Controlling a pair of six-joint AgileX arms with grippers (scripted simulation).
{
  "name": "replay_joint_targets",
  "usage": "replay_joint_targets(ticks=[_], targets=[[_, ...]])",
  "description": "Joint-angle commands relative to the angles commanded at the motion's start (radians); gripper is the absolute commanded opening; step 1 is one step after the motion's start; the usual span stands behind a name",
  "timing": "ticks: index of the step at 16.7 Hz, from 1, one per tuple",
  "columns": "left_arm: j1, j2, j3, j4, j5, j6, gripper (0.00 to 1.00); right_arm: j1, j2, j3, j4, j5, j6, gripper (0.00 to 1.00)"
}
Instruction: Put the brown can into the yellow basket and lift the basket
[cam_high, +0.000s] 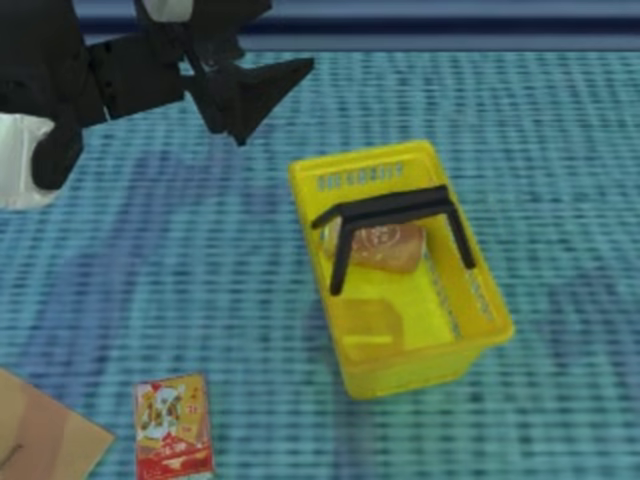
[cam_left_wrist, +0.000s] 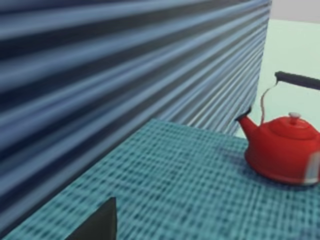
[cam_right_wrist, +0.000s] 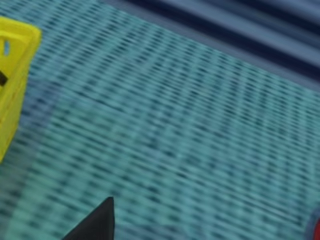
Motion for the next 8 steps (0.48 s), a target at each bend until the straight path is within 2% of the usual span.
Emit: replay_joint_targets(ticks=[8], targets=[[0.122,-0.865,-0.477,-0.412,-0.461,-0.038,1.00,0.235,0.877,0.807,-0.553,-0.002,-0.412,1.00]])
